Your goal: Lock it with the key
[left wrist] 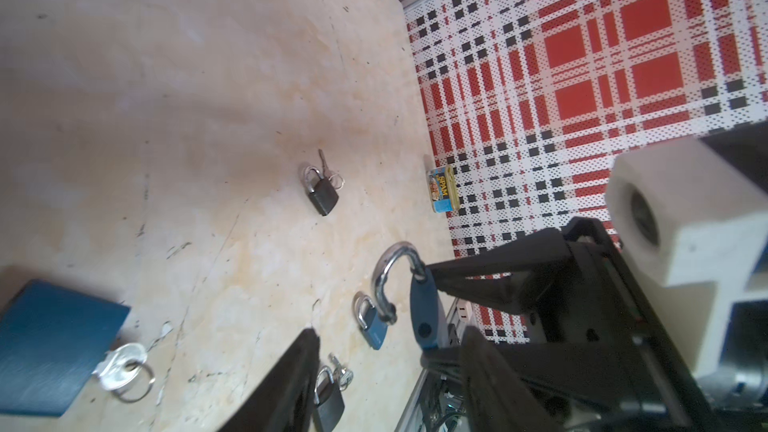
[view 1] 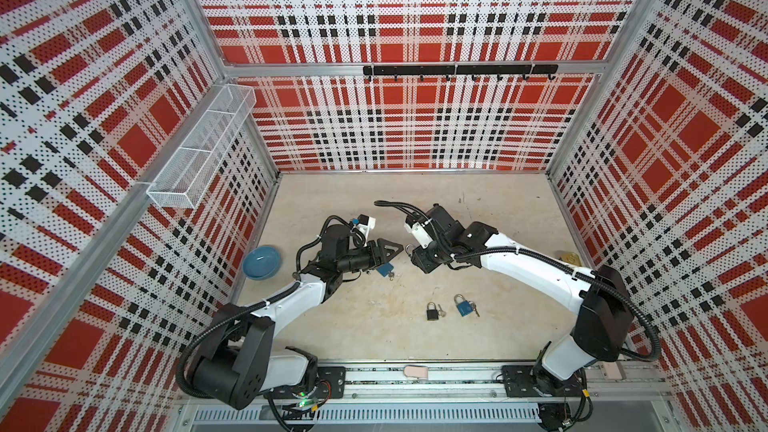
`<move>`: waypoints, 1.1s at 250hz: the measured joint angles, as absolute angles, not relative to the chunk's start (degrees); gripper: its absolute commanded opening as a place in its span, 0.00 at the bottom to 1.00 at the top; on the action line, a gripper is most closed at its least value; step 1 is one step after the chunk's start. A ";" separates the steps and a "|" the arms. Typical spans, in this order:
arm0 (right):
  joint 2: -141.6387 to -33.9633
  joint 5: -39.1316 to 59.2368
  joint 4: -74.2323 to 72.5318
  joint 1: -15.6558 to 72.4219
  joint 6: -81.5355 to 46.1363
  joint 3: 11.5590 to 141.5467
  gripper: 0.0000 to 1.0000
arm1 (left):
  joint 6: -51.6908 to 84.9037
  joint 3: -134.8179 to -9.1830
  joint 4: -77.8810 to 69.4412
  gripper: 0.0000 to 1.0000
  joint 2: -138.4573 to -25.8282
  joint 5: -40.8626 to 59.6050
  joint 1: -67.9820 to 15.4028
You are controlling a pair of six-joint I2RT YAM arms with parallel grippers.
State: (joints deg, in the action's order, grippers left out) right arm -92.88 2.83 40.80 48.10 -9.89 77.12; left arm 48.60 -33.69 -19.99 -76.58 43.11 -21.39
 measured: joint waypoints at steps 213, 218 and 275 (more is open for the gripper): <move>-91.07 4.05 41.78 48.29 -10.33 76.88 0.19 | 55.72 -35.16 -37.21 0.51 -85.95 46.15 -23.75; -91.07 4.05 41.85 48.29 -10.33 76.88 0.19 | 55.81 -35.16 -37.30 0.50 -86.08 46.17 -23.81; -91.05 3.84 42.74 48.29 -10.74 76.88 0.18 | 57.08 -35.16 -38.13 0.36 -86.76 46.26 -23.99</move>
State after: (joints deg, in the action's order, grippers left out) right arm -91.05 3.84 42.74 48.29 -10.74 76.88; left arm 57.08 -35.16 -38.13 -86.76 46.26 -23.99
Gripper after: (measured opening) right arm 0.372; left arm 0.382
